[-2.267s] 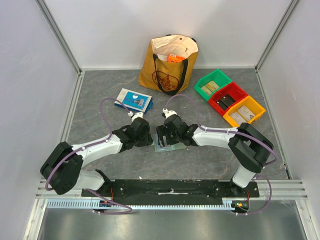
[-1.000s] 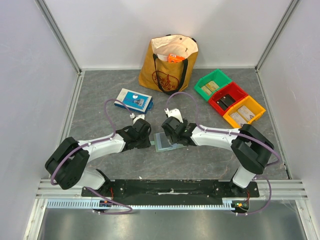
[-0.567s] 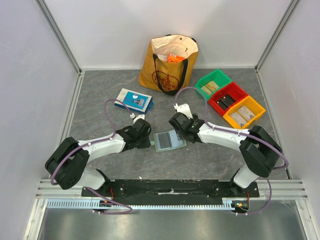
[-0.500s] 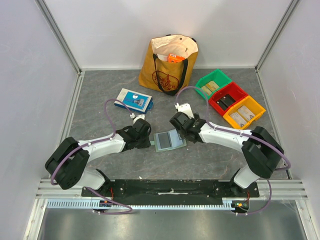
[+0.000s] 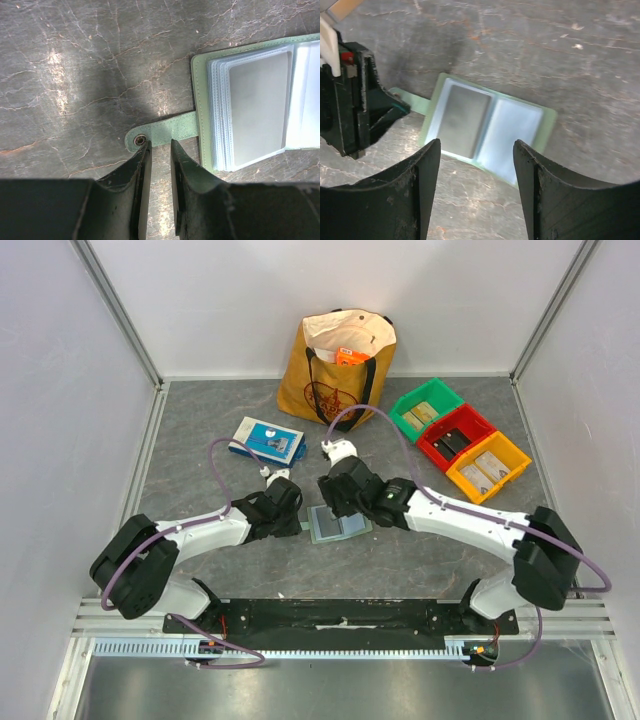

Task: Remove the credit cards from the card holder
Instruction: Remove the credit card from the card holder.

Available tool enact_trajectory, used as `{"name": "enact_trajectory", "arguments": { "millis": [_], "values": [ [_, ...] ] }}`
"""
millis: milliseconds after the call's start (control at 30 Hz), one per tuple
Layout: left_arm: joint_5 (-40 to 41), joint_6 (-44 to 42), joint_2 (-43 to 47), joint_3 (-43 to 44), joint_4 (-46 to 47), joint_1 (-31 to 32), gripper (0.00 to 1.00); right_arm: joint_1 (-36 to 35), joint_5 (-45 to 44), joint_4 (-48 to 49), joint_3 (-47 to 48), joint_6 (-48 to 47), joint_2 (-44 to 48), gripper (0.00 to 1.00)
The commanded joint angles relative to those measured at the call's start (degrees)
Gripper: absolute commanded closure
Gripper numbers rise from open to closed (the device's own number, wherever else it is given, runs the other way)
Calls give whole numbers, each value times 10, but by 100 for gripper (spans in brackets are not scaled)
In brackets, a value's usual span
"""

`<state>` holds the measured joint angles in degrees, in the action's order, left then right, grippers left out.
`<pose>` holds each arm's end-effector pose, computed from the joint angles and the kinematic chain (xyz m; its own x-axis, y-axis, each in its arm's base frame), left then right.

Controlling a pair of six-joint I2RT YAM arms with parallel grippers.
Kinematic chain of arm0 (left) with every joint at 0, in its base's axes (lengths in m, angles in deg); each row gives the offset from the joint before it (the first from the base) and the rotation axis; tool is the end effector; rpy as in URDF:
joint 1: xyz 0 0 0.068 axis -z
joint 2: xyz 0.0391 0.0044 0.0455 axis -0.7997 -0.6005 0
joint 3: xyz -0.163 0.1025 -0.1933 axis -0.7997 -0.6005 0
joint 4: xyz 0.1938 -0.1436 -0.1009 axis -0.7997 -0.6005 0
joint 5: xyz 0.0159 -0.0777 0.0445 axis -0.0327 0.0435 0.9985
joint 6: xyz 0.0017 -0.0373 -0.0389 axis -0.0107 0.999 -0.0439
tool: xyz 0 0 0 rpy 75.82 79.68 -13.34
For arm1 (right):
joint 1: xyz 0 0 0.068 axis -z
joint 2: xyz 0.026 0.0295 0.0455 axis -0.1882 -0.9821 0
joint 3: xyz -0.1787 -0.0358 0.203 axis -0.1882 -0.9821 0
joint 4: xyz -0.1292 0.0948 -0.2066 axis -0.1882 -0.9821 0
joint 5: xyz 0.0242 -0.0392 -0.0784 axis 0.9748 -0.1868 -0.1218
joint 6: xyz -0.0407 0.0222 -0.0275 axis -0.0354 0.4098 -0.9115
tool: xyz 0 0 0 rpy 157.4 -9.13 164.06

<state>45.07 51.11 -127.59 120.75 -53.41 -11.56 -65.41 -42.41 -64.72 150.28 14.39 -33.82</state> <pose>0.1931 -0.1639 0.1545 -0.8642 -0.1338 -0.4850 0.0057 0.9613 -0.2754 0.1939 0.2523 0.2621 -0.6035 -0.2943 -0.7410 -0.4586 0.8884 0.0207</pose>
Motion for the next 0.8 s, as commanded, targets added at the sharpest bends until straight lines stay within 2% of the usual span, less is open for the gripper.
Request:
{"name": "enact_trajectory", "arguments": {
  "millis": [0,233,400,533,767],
  "values": [
    [-2,-19,-3,-14,-17,-1,72,-3,78,60,9,10,-56,34],
    [-1,-18,-3,-14,-17,-2,72,-3,87,81,4,21,-132,31],
    [0,-18,-5,-17,-17,-2,72,-4,80,98,-8,37,-157,16],
    [0,-18,-4,-16,-17,-2,72,-4,75,99,-10,42,-171,8],
    [1,-18,-5,-17,-19,-1,72,-4,49,94,-18,45,-187,7]
  ]
}}
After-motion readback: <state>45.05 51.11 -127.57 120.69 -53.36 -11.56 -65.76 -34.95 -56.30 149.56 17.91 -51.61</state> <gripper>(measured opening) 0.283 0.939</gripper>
